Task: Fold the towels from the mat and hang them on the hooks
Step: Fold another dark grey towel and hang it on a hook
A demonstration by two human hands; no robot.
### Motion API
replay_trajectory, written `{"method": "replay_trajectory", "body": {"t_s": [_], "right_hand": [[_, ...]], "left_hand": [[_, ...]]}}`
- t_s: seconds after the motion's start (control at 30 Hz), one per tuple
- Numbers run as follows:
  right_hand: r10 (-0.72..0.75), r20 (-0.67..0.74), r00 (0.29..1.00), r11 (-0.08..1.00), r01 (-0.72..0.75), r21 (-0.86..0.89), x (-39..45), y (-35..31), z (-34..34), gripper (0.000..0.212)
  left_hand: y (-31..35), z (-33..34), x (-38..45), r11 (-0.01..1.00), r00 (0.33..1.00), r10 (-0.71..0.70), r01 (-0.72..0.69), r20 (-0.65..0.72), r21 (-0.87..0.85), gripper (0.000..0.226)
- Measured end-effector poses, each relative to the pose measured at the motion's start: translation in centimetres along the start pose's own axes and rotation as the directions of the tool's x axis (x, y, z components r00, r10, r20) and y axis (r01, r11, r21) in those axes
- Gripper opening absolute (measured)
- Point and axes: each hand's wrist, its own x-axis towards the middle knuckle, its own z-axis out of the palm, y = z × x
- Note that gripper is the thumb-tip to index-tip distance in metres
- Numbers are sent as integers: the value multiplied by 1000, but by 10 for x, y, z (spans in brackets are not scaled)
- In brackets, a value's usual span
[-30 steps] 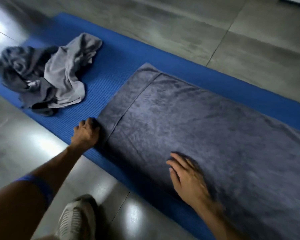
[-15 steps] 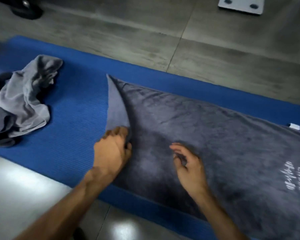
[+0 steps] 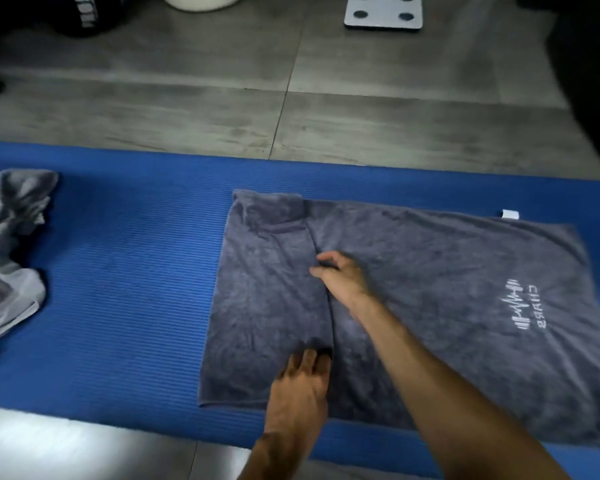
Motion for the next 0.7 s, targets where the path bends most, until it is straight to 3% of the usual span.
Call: {"method": "replay_trajectory", "body": {"t_s": [0.13, 0.23, 0.4, 0.53, 0.63, 0.7], "right_hand": [[57, 101, 993, 979, -75, 190, 5, -22, 14, 34], [55, 140, 989, 968, -87, 234, -1, -27, 12, 38], [-68, -72, 995, 925, 90, 369, -21, 1, -45, 38], [-137, -314, 939, 910, 245, 335, -39, 53, -126, 43], [-71, -379, 923, 966, 158, 205, -42, 96, -181, 47], [13, -377, 926, 996, 22, 90, -42, 119, -203, 43]], "left_hand": [[0, -2, -8, 997, 1000, -21, 21, 9, -73, 55], [1, 0, -12, 995, 998, -10, 5, -54, -104, 44], [33, -2, -6, 969, 971, 176, -200, -160, -144, 46], [97, -9, 5, 900, 928, 369, -373, -62, -227, 77], [130, -5, 12, 811, 861, 508, -487, -21, -324, 55], [128, 2, 14, 808, 901, 434, -404, -31, -429, 35]]}}
